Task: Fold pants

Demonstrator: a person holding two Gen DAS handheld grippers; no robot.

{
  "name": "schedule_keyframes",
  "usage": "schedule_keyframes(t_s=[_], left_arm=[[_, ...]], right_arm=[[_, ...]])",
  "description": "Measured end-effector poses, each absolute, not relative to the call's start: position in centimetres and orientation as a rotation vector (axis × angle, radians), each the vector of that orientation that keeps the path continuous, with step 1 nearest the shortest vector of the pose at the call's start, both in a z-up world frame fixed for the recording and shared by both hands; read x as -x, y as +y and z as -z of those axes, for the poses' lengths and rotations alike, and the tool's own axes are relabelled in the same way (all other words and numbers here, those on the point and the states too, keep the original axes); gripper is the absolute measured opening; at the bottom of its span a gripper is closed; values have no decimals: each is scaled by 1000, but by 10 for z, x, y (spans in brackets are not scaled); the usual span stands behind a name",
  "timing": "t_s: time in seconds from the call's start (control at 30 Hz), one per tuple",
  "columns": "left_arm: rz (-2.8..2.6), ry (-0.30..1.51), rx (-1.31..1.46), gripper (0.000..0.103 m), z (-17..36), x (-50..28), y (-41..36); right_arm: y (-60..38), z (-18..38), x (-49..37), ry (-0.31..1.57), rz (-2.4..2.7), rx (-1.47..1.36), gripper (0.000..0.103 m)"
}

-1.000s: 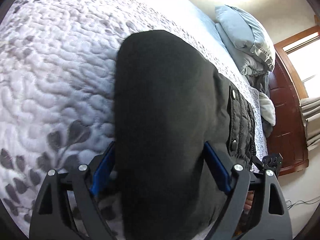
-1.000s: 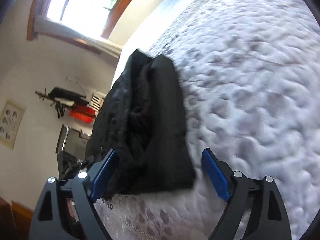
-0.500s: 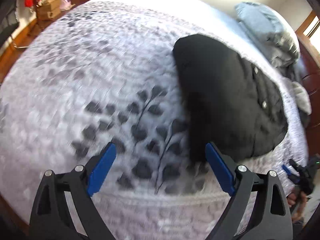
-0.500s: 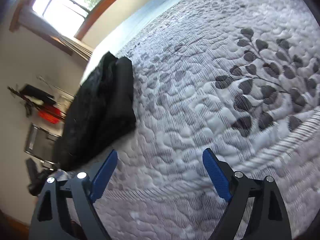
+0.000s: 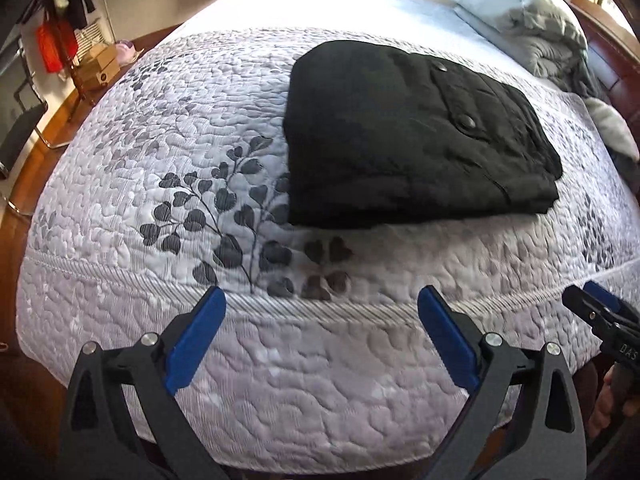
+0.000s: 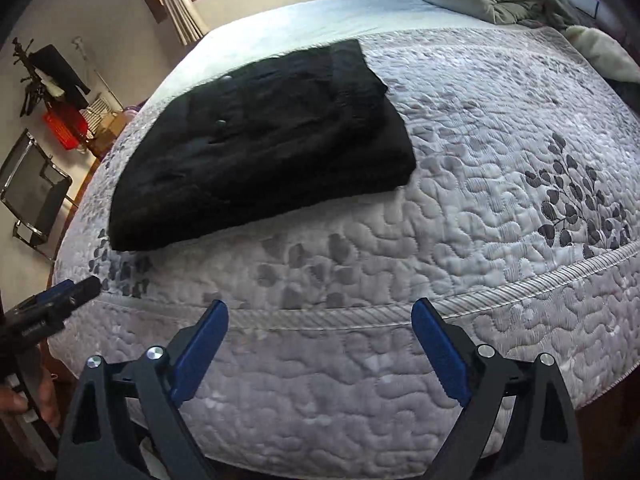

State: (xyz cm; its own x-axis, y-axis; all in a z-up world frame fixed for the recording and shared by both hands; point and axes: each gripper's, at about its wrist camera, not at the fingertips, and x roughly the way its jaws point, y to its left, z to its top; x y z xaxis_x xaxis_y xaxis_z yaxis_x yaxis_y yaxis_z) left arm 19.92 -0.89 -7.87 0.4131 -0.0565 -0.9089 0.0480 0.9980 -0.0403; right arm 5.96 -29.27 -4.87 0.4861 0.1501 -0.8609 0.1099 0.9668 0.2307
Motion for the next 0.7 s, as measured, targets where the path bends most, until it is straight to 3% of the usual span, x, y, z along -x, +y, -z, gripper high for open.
schedule_keyframes(t_s=[0.7], left_arm=[[0,1032,-28,96,33,-170,-6]], right_arm=[[-276,-18,-29,955,-29,-143,96]])
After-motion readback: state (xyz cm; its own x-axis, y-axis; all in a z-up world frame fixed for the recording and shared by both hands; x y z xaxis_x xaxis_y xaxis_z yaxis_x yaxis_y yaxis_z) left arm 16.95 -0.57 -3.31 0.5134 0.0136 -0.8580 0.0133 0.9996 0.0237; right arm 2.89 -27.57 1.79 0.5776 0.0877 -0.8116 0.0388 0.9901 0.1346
